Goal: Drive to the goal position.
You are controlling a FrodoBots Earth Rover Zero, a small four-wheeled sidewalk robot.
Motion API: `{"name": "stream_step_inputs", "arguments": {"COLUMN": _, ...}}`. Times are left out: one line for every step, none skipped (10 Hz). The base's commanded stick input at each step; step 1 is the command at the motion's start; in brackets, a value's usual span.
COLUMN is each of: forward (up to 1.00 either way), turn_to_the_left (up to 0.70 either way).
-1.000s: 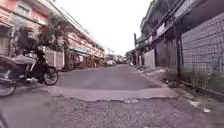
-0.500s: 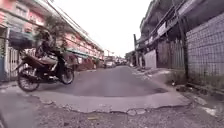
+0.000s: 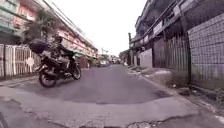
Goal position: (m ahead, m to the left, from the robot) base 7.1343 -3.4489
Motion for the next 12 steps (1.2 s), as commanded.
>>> {"name": "stream_step_inputs", "arguments": {"forward": 0.70, "turn_to_the_left": 0.00}}
{"name": "stream_step_inputs", "arguments": {"forward": 0.70, "turn_to_the_left": 0.00}}
{"name": "stream_step_inputs", "arguments": {"forward": 0.70, "turn_to_the_left": 0.00}}
{"name": "stream_step_inputs", "arguments": {"forward": 0.70, "turn_to_the_left": 0.00}}
{"name": "stream_step_inputs", "arguments": {"forward": 0.70, "turn_to_the_left": 0.00}}
{"name": "stream_step_inputs", "arguments": {"forward": 0.70, "turn_to_the_left": 0.00}}
{"name": "stream_step_inputs", "arguments": {"forward": 0.70, "turn_to_the_left": 0.00}}
{"name": "stream_step_inputs", "arguments": {"forward": 0.70, "turn_to_the_left": 0.00}}
{"name": "stream_step_inputs", "arguments": {"forward": 0.70, "turn_to_the_left": 0.00}}
{"name": "stream_step_inputs", "arguments": {"forward": 0.70, "turn_to_the_left": 0.00}}
{"name": "stream_step_inputs", "arguments": {"forward": 0.70, "turn_to_the_left": 0.00}}
{"name": "stream_step_inputs", "arguments": {"forward": 0.70, "turn_to_the_left": 0.00}}
